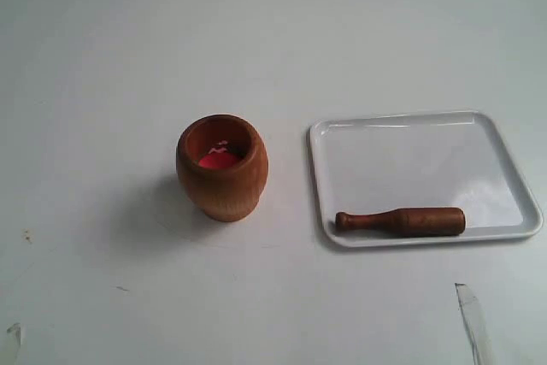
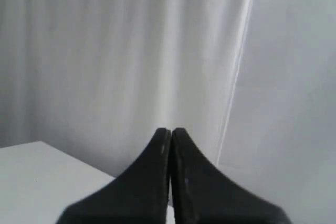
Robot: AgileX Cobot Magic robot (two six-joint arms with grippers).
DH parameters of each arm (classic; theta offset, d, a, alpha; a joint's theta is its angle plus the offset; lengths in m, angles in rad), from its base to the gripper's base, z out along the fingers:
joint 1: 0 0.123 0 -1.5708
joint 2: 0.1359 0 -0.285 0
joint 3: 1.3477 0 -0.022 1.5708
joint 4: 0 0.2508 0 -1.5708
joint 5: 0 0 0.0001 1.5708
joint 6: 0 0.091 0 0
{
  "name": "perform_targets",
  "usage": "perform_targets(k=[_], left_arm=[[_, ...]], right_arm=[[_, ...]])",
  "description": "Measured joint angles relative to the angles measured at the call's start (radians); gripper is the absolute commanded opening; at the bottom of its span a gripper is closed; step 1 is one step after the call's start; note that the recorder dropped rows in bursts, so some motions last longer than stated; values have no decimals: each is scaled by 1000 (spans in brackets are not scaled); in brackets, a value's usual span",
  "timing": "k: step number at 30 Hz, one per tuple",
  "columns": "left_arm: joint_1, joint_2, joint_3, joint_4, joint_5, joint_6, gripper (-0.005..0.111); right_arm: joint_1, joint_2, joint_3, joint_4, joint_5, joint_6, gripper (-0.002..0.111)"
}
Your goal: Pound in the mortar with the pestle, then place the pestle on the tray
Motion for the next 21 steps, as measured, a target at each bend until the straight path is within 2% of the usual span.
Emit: perform_targets(k=[5, 9, 11, 14, 21], left_arm=[[0, 0, 0, 0, 0, 0, 0], [0, 0, 0, 0, 0, 0, 0], [0, 0, 0, 0, 0, 0, 0], [0, 0, 0, 0, 0, 0, 0], [0, 0, 0, 0, 0, 0, 0]], right_arm=[[0, -232, 91, -33, -17, 58, 0], [0, -350, 150, -31, -1, 320, 0], [0, -370, 189, -29, 15, 507, 0], [0, -372, 263, -39, 12, 665, 0], [0, -372, 391, -51, -12, 736, 0]])
